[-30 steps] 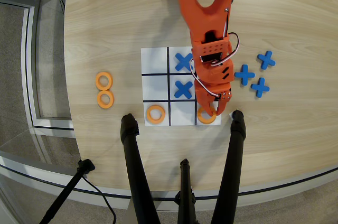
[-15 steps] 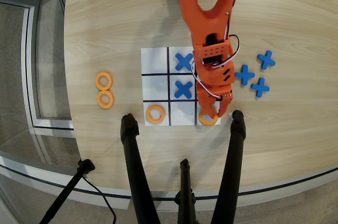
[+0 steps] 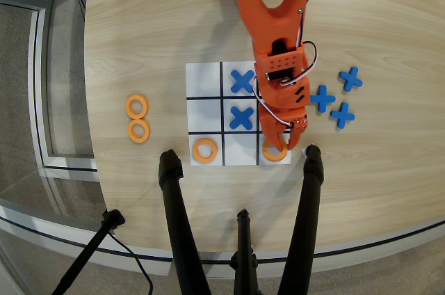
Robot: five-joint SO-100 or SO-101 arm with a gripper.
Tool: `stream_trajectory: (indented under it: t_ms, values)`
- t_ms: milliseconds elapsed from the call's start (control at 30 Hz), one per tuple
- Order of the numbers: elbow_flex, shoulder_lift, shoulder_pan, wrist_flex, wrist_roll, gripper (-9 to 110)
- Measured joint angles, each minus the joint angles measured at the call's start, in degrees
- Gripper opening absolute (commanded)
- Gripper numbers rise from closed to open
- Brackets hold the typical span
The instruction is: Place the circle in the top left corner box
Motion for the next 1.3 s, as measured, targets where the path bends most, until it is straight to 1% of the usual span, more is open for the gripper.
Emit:
stream_trajectory:
  t_ms: [100, 300, 767, 833, 1000, 1133, 1233, 1300]
  values:
    - [0.0, 0.0, 0.0, 0.0, 0.0, 0]
    - [0.1, -0.1, -0.1, 0.1, 0.1, 6]
    - [0.1, 0.8, -0.1, 0.1, 0.1, 6]
    - [0.1, 1.3, 0.4, 0.1, 0.1, 8]
    - [0.1, 3.3, 1.4, 0.1, 0.1, 8]
    - [3.0, 9.3, 2.5, 1.4, -0.1, 8]
    - [8.2, 18.5, 3.4, 6.7, -0.2, 8]
    - [12.3, 26.5, 3.7, 12.7, 0.2, 8]
